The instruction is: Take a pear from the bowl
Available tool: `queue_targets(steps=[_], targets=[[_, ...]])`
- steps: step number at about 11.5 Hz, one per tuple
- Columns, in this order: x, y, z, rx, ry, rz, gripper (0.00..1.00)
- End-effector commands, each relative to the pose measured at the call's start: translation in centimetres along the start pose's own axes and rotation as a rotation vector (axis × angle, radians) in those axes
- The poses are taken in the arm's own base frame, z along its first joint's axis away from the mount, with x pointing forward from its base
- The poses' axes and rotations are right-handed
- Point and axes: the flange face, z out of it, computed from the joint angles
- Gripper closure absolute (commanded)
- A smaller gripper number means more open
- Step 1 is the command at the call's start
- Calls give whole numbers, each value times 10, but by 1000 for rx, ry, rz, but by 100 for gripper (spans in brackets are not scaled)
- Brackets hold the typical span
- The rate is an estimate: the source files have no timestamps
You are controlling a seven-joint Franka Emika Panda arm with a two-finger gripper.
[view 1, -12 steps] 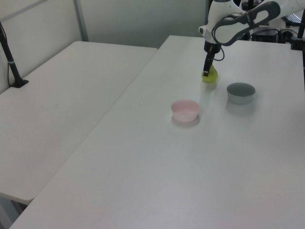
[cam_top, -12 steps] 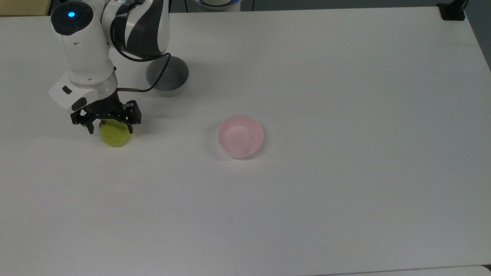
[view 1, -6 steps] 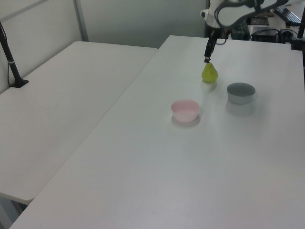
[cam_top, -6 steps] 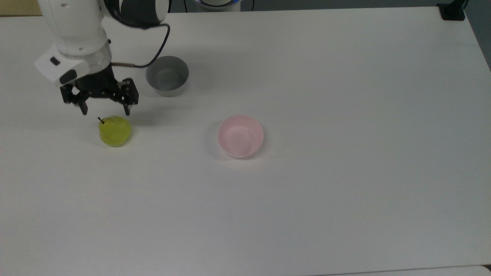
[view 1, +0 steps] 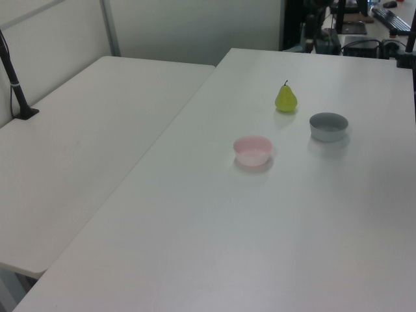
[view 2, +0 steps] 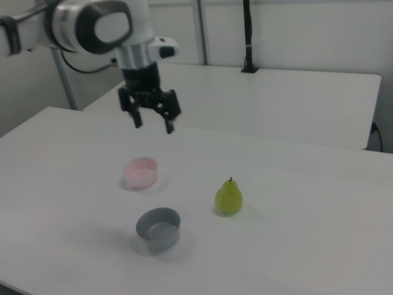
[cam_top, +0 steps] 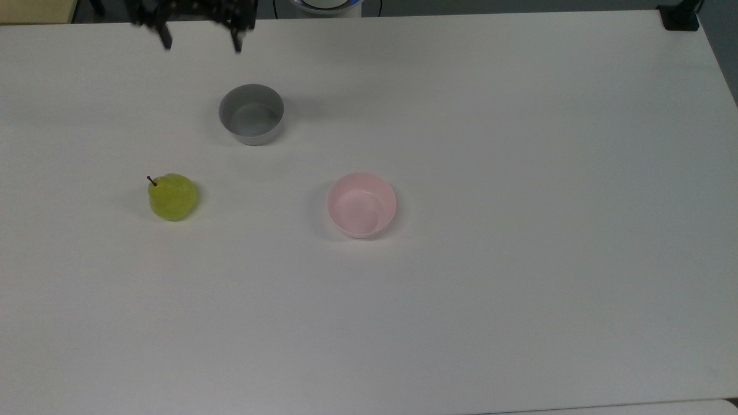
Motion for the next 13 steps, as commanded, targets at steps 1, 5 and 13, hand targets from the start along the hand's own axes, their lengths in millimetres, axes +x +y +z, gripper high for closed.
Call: queue_targets(steps=[1, 5, 13], targets=[[-43, -48, -46, 74, -35, -1, 0], [-22, -69, -35, 74, 17, 14, 0], [-8, -64, -27, 78, 49, 37, 0]])
